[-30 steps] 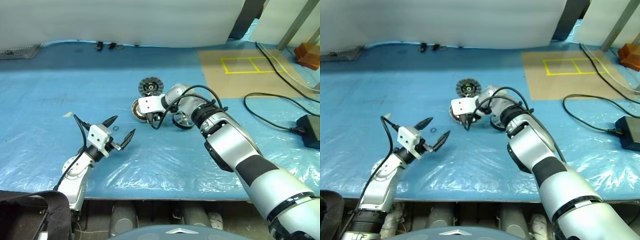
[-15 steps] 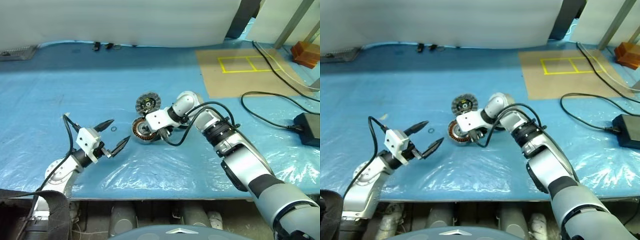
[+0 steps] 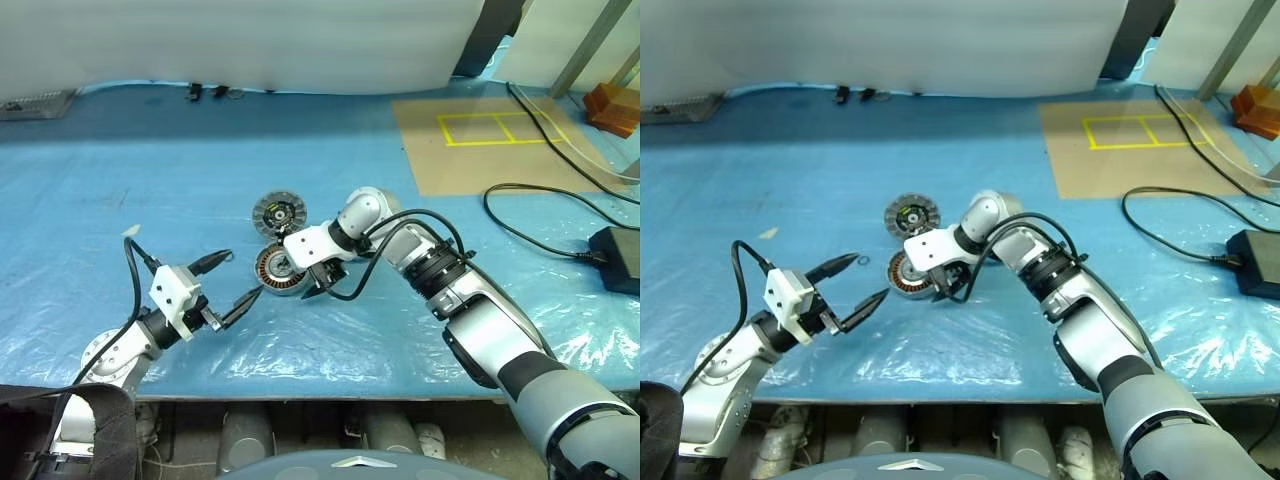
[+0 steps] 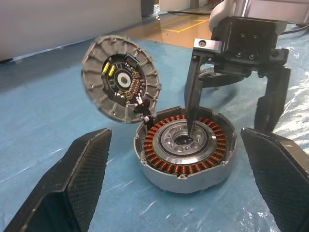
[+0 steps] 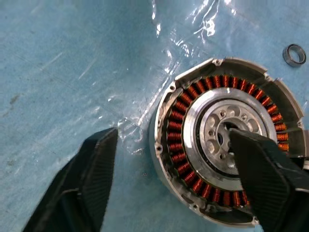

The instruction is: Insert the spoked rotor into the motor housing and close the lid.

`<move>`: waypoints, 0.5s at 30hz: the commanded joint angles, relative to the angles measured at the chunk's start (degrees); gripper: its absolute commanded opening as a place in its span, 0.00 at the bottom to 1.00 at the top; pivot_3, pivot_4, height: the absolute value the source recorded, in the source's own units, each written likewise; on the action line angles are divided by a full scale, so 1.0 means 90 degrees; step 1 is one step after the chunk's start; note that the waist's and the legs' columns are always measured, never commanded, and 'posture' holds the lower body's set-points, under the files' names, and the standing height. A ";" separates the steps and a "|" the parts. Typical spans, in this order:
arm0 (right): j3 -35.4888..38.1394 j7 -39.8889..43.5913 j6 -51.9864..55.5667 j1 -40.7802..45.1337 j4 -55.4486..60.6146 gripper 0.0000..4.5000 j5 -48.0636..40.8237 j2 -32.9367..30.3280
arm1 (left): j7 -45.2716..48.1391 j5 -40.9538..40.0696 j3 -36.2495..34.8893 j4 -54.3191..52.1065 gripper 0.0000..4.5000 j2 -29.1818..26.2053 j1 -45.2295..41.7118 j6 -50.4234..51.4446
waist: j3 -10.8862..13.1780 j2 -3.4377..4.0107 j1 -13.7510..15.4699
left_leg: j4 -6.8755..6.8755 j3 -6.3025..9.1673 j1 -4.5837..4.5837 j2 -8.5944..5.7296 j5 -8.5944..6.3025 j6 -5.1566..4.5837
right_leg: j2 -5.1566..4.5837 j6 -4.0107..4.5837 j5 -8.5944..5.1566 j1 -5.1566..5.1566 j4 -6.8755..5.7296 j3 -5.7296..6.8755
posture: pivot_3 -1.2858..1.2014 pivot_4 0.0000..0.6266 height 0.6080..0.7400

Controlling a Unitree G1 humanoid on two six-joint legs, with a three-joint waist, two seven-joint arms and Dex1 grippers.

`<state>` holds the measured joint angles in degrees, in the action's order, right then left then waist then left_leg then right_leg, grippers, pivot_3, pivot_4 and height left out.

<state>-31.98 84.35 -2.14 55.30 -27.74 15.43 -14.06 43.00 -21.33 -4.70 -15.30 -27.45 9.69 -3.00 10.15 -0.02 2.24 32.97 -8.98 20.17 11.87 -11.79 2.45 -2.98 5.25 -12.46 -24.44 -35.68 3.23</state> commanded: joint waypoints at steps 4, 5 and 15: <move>0.0476 0.0157 0.0347 0.0535 0.0728 0.99 -0.0807 0.0041 | 0.0092 -0.0030 0.0128 0.0163 1.00 0.0066 -0.0529 0.0055 | 0.0000 0.0000 0.0006 | 0.0002 0.0001 -0.0003 0.0000 0.0001 -0.0001 | 0.0001 0.0000 0.0000 0.0000 -0.0006 0.0000 | 0.52 0.24 1.00; 0.0532 0.0132 0.0372 0.0611 0.0744 0.99 -0.0881 0.0037 | 0.0112 -0.0047 0.0123 0.0186 1.00 0.0058 -0.0605 0.0078 | 0.0000 0.0000 0.0006 | 0.0003 0.0001 -0.0004 0.0000 0.0001 0.0000 | 0.0000 0.0000 0.0001 0.0000 -0.0007 0.0000 | 0.52 0.24 1.00; 0.1671 -0.0560 0.1741 0.0615 0.1027 0.99 -0.2061 -0.0042 | 0.0338 -0.0057 -0.0287 0.0586 1.00 -0.0225 -0.0530 -0.0037 | -0.0001 -0.0003 0.0004 | -0.0003 0.0002 -0.0001 -0.0001 0.0012 -0.0019 | 0.0003 0.0000 0.0001 0.0002 0.0003 -0.0001 | 0.52 0.24 1.00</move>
<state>-19.85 81.25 11.86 60.98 -20.60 -0.63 -14.25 45.60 -21.39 -5.22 -10.12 -28.69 4.59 -2.14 10.13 -0.05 2.27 32.95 -8.97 20.14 11.86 -11.73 2.38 -2.96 5.25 -12.46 -24.41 -35.66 3.23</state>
